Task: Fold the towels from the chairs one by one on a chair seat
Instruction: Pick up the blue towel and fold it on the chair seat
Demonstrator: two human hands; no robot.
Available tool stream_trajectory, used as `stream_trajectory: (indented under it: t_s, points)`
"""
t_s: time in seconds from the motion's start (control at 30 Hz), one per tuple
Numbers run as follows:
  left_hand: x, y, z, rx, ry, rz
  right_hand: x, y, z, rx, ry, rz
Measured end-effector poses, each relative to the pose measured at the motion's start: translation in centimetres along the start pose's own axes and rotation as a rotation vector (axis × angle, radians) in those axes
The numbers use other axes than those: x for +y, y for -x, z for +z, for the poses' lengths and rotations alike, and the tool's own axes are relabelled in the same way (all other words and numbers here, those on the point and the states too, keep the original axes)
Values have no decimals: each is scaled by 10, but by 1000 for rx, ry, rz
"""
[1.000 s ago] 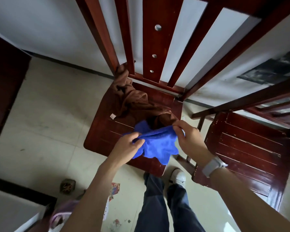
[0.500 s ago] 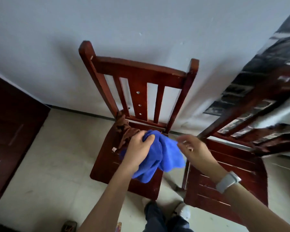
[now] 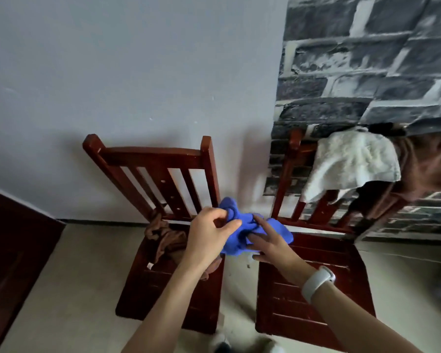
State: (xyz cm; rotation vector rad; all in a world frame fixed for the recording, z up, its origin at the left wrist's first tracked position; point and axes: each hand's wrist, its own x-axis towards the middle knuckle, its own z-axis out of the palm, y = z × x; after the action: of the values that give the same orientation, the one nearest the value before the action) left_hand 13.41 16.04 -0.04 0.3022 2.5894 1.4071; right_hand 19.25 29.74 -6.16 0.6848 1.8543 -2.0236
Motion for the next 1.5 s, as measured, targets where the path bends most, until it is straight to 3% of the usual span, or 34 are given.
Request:
stream_trajectory:
  t_s: [0.07, 0.17, 0.27, 0.37, 0.43, 0.53, 0.6, 0.7, 0.83, 0.93, 1.03, 1.13, 1.27, 1.43, 1.5]
  points:
    - [5, 8, 10, 22, -61, 74, 9, 5, -8, -26, 195, -87]
    - [8, 19, 21, 15, -51, 147, 17, 12, -25, 126, 342, -199]
    - [8, 26, 29, -45, 47, 90, 12, 22, -50, 223, 452, -273]
    - [8, 26, 37, -92, 89, 50, -4, 34, -74, 157, 483, -323]
    - [10, 23, 40, -156, 181, -10, -16, 41, -86, 164, 400, -347]
    - [14, 16, 46, -238, 188, -33, -11, 53, -101, 383, 142, -380]
    - [20, 10, 52, -225, 158, -24, 14, 64, -101, 463, 87, -281]
    - [34, 7, 63, -266, 244, -71, 63, 72, -89, 373, 149, 19]
    - [49, 8, 63, -460, 382, -42, 82, 62, -69, 337, -105, 354]
    - [52, 5, 56, -501, 503, -48, 78, 45, -56, 190, -457, 368]
    - [49, 0, 44, -476, 612, -93, 66, 32, -52, 316, -668, 285]
    - [37, -10, 32, -428, 522, -64, 54, 26, -61, 556, -471, 166]
    - [13, -19, 26, -300, 284, 28, 47, 34, -84, 749, -197, 62]
    - [0, -23, 36, -215, 199, 50, 24, 60, -106, 1002, 443, 77]
    - [1, -25, 42, -205, 201, 26, 16, 67, -115, 1105, 645, -5]
